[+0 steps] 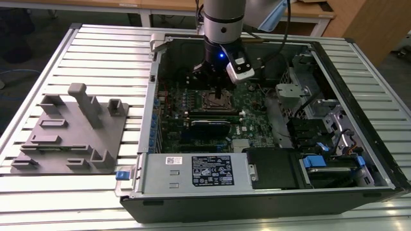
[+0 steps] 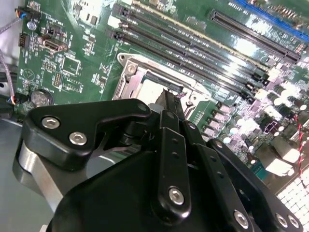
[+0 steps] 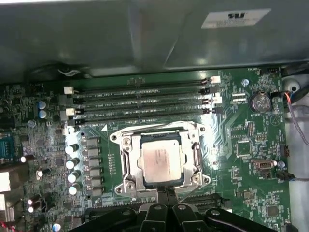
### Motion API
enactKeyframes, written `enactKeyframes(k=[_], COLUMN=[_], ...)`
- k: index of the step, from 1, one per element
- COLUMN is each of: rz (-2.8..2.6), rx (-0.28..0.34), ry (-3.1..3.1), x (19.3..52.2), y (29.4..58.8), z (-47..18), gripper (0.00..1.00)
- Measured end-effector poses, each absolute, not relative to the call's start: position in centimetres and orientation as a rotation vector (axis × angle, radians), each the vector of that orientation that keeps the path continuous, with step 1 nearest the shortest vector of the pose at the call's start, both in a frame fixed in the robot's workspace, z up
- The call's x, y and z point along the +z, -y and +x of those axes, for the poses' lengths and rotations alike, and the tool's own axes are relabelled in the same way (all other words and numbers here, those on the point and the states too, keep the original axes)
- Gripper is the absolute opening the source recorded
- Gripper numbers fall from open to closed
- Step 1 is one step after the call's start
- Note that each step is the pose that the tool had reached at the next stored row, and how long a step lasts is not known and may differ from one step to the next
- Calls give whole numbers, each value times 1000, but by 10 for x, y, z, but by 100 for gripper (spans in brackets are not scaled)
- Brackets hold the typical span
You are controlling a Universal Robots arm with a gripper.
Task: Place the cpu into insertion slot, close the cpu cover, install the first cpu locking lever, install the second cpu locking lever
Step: 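Install the second cpu locking lever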
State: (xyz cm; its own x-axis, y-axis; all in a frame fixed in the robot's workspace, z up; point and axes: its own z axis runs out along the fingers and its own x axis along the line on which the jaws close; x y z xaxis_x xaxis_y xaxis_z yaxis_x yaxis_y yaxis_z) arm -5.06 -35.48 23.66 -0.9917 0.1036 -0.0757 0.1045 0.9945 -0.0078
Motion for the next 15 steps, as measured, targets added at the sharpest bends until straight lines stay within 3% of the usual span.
enactKeyframes(k=[15], rz=[160], rx=[-18], ry=[-3062], x=[237], y=[362], z=[-51], gripper=[10])
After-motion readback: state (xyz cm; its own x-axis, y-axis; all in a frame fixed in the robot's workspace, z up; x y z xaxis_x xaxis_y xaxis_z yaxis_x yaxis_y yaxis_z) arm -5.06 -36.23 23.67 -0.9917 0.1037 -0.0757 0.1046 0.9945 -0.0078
